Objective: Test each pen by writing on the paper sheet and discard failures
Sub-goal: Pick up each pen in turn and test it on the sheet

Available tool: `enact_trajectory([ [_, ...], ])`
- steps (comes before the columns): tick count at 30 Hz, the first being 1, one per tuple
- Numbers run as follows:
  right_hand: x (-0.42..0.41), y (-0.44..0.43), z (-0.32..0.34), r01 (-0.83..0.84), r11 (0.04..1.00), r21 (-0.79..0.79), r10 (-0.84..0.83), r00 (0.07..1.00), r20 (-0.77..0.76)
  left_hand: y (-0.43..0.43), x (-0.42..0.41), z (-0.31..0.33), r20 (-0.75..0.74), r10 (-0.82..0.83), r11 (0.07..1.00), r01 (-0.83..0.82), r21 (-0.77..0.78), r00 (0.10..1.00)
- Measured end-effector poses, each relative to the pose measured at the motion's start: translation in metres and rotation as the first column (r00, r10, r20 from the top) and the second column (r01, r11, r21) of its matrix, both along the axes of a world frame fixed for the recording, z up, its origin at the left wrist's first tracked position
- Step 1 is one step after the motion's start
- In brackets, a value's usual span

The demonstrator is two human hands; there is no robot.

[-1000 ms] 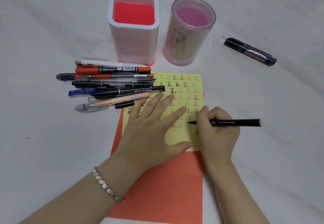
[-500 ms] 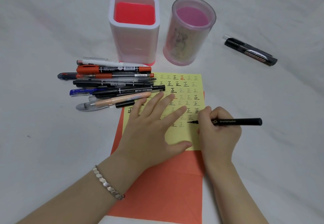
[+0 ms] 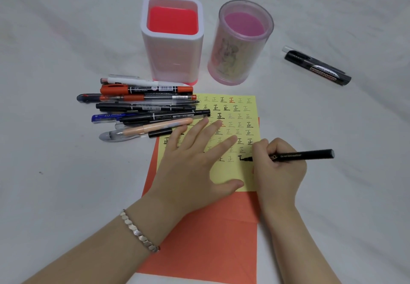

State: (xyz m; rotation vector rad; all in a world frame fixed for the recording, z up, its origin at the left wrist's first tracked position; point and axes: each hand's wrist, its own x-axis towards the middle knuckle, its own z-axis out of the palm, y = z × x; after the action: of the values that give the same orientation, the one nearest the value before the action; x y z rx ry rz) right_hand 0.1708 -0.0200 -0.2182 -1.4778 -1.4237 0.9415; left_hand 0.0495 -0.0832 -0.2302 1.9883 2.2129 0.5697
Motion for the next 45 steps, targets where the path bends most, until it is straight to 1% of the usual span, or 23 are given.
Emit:
enact_trajectory([
  [8,-0.0007,0.0006,-0.0015,-0.002,1.0,0.01,0.002,1.0,0.019,0.0005,0.0002,-0.0003,0.009,0.004,1.0,-0.004,0.006,1.0],
  [13,-0.0001,0.0005,0.0007,0.005,1.0,0.01,-0.005,1.0,-0.028,0.0002,0.0003,0.0006,0.009,0.003,1.0,-0.003,0.001,1.0],
  [23,-0.0011,0.0005,-0.0002,-0.031,1.0,-0.006,0.031,1.0,0.007,0.0001,-0.0001,-0.0008,0.003,0.002,1.0,-0.002,-0.005,1.0],
  [29,0.0009,-0.0006,0.0002,-0.011,1.0,-0.009,0.011,0.999,-0.044,0.0004,0.0001,-0.0016,-0.001,0.004,1.0,-0.004,0.017,1.0],
  [36,-0.0009,-0.0009,-0.0003,-0.059,0.998,0.012,0.059,0.998,0.01,0.0003,-0.0002,-0.0022,0.002,0.001,1.0,-0.001,0.005,1.0],
  [39,-0.0002,-0.0008,0.0007,-0.031,0.999,0.024,0.031,0.999,0.02,-0.0003,-0.0008,-0.0023,-0.003,-0.004,1.0,0.004,0.0,1.0],
  [41,0.0009,-0.0003,0.0018,0.003,1.0,0.019,-0.003,1.0,0.006,-0.0004,-0.0009,-0.0019,-0.006,-0.006,1.0,0.006,-0.005,1.0],
  [45,0.0016,-0.001,0.004,0.016,1.0,0.003,-0.015,1.0,-0.017,-0.0003,-0.0011,-0.0016,-0.015,-0.009,1.0,0.009,-0.01,1.0],
])
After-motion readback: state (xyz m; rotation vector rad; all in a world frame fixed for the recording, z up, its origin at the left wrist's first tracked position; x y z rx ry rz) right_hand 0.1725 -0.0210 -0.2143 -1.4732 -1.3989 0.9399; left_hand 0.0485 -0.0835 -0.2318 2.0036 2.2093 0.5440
